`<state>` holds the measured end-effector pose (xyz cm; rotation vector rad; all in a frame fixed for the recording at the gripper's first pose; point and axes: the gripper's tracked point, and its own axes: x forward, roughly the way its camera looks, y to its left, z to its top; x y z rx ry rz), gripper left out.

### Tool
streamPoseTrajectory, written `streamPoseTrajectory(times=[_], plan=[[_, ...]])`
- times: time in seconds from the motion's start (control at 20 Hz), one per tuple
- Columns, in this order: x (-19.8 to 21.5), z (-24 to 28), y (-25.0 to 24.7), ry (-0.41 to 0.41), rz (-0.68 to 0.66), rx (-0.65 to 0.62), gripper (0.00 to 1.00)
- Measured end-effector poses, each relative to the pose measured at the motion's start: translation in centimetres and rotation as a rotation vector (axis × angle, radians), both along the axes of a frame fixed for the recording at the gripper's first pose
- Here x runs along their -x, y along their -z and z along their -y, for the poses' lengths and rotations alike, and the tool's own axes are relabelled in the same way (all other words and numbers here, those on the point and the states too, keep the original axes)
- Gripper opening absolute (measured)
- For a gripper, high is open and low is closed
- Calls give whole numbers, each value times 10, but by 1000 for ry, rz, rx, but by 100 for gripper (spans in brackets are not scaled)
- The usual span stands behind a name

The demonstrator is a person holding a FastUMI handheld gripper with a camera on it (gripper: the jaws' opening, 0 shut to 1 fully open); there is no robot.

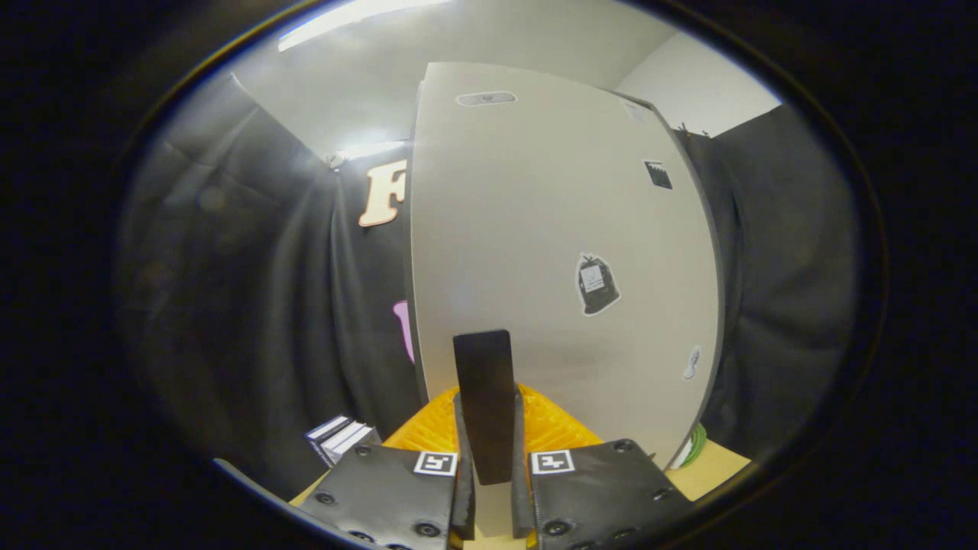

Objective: Open the shoe cabinet door, grab the shoes and put them into the shoe cabinet, then close the shoe cabinet door.

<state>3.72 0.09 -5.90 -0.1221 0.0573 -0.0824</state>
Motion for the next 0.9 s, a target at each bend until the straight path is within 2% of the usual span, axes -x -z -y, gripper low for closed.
streamPoseTrajectory(times=[0.35, 0.9], plan=[[19, 6, -5, 7, 11, -18, 14], [41, 17, -12, 19, 32, -17, 14]])
